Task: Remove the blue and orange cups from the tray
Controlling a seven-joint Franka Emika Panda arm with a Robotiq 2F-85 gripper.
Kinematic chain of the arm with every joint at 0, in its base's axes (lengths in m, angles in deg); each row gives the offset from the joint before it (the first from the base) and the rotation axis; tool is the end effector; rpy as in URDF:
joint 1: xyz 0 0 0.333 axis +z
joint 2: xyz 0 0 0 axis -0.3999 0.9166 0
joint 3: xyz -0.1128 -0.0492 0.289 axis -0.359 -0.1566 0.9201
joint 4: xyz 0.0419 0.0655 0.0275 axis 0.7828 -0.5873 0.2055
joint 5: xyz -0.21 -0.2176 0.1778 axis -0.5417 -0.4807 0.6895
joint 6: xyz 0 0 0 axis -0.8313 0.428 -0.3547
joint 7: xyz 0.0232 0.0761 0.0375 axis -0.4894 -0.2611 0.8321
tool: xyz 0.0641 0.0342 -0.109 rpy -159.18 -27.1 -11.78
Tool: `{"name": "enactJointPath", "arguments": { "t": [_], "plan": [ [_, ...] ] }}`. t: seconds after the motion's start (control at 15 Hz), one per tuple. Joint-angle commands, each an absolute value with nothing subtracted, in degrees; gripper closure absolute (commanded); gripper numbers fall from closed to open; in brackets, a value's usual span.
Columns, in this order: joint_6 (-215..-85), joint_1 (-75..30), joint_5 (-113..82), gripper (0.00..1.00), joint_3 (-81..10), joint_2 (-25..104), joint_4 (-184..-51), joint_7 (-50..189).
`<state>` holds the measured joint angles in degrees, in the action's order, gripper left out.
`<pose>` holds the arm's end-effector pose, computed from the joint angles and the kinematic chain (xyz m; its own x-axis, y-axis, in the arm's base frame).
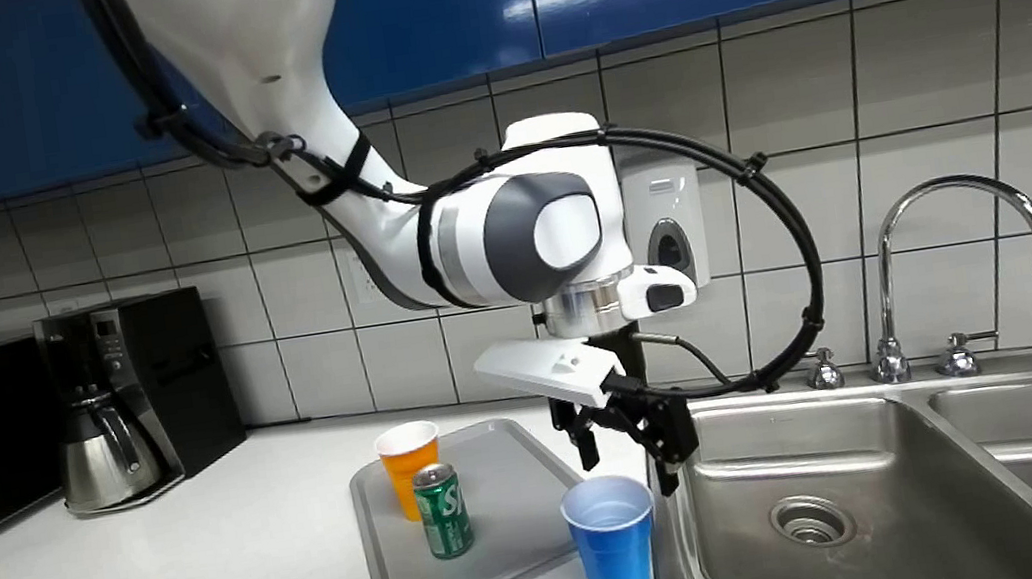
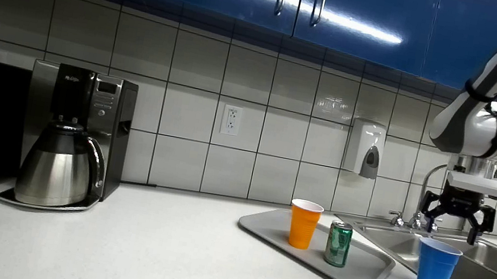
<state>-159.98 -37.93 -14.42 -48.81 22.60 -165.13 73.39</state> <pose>0.3955 -0.2427 0.3201 0.8501 -0.5187 0.0913 -0.5219 -0.8529 0.0138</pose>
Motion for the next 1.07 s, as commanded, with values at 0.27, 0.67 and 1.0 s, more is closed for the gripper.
{"name": "enactJointPath", "arguments": {
  "t": [0.27, 0.67, 1.0],
  "plan": [
    [-159.12, -38.24, -16.03, 0.0, -47.85, 17.94, -165.53, 73.74],
    [-159.66, -36.5, -15.01, 0.0, -45.75, 17.31, -164.68, 73.92],
    [-160.26, -34.16, -14.44, 0.0, -43.33, 17.62, -163.95, 73.9]
  ]
}}
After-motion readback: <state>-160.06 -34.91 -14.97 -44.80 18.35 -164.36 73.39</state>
